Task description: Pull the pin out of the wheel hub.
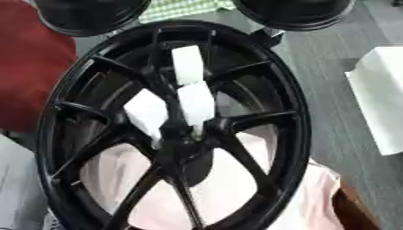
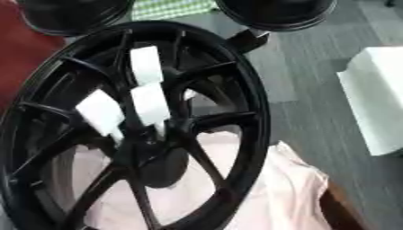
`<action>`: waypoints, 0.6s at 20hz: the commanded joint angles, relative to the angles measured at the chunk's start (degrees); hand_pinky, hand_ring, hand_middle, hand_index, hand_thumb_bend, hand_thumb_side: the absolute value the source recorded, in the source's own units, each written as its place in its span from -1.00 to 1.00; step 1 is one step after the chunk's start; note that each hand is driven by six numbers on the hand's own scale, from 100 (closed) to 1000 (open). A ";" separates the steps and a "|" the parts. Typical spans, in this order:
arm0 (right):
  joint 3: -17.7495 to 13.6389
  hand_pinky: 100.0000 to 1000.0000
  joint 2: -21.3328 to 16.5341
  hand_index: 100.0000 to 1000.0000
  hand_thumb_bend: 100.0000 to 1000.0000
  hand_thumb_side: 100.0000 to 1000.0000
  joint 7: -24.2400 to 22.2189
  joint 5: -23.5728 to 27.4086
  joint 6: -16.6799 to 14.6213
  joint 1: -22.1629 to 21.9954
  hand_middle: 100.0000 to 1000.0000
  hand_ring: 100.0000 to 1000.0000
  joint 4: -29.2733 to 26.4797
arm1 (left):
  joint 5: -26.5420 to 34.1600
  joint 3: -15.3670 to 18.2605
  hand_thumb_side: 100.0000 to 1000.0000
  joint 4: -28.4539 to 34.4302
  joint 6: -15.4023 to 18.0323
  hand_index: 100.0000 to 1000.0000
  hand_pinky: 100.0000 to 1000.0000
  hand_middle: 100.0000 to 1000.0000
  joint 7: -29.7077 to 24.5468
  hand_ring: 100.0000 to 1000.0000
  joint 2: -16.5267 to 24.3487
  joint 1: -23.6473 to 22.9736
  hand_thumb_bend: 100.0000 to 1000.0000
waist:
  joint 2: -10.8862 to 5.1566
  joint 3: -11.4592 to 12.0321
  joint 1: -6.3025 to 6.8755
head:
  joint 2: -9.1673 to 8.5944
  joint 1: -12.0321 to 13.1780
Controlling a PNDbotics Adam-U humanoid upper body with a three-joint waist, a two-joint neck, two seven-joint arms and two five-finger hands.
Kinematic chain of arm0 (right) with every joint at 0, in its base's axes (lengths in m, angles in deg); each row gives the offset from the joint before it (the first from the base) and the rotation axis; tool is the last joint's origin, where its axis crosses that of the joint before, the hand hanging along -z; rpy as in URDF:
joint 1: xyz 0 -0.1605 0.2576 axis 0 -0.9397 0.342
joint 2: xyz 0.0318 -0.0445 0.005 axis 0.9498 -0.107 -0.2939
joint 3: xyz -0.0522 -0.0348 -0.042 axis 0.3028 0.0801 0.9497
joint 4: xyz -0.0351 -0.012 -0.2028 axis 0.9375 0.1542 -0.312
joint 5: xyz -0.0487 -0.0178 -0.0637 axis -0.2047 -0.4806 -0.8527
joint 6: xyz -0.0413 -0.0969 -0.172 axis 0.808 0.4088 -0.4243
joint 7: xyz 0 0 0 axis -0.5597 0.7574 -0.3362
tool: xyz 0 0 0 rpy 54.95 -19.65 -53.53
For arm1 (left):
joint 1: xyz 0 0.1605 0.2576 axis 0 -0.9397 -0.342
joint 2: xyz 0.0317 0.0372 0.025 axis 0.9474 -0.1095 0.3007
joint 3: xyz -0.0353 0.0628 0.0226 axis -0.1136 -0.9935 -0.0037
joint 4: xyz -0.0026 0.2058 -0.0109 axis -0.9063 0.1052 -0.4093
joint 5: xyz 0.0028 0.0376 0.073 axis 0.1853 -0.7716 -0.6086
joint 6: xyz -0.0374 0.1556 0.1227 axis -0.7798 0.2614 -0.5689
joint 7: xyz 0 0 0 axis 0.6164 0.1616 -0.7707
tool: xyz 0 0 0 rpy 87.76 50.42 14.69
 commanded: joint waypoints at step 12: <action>-0.71 0.76 -3.41 0.47 -1.00 0.43 0.11 -0.88 0.08 -0.58 0.25 0.44 -0.94 | -5.07 -9.89 0.33 0.82 -0.97 0.68 0.58 0.49 -28.89 0.60 12.69 11.65 -0.58 | -1.69 -0.74 0.58 | 0.83 -1.27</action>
